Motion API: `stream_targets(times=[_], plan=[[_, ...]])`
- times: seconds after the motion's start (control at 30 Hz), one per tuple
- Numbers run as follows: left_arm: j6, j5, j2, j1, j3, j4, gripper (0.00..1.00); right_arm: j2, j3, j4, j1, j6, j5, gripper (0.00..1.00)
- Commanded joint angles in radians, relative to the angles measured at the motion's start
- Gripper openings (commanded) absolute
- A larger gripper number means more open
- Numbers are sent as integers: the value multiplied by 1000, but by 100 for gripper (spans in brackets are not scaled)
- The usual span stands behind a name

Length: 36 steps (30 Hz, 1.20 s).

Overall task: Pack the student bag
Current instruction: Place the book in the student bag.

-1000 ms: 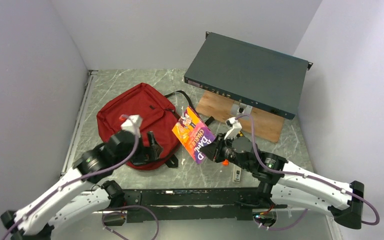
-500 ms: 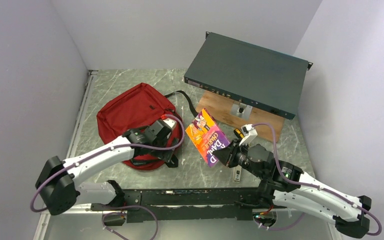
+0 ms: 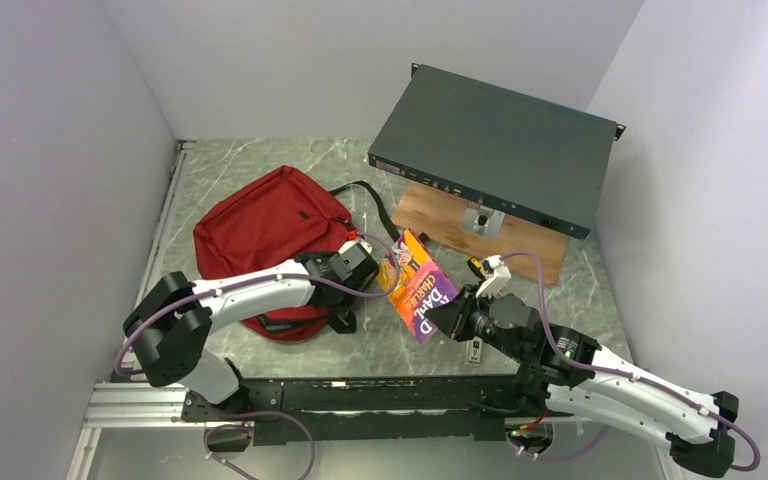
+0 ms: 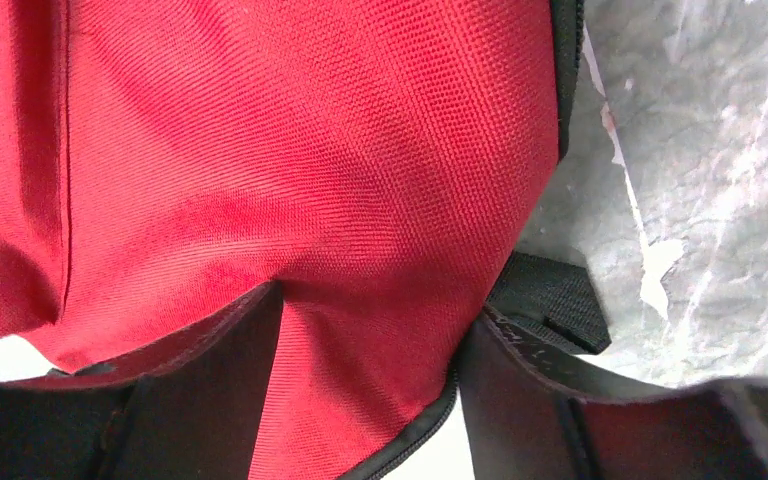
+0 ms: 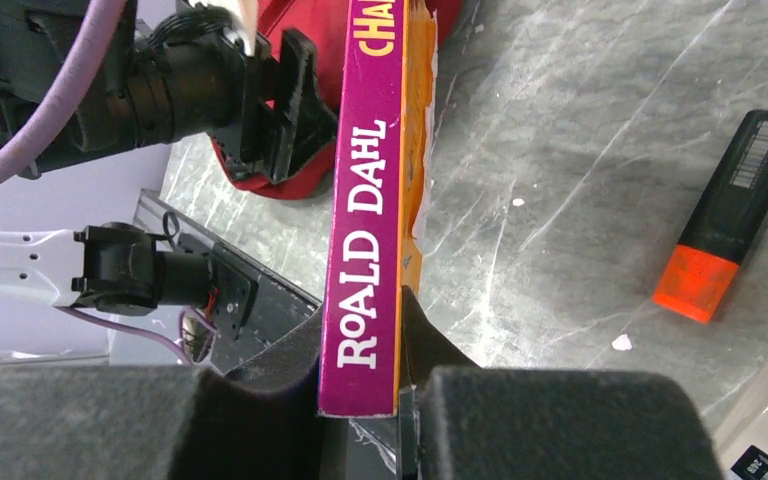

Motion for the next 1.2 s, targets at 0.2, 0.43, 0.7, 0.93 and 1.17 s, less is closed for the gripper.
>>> stream_targets(times=[0.2, 0.43, 0.7, 0.93, 1.17], plan=[[30, -75, -187, 5, 36, -15, 30, 10, 2, 113, -1, 36, -49, 0], [72, 87, -279, 54, 31, 4, 27, 69, -25, 222, 0, 82, -173, 0], [137, -12, -287, 84, 108, -86, 0, 191, -99, 495, -2, 221, -360, 0], [286, -25, -408, 84, 196, -110, 0, 368, -103, 751, -8, 344, -475, 0], [467, 0, -556, 84, 108, 27, 0, 637, 23, 951, -67, 373, -540, 0]])
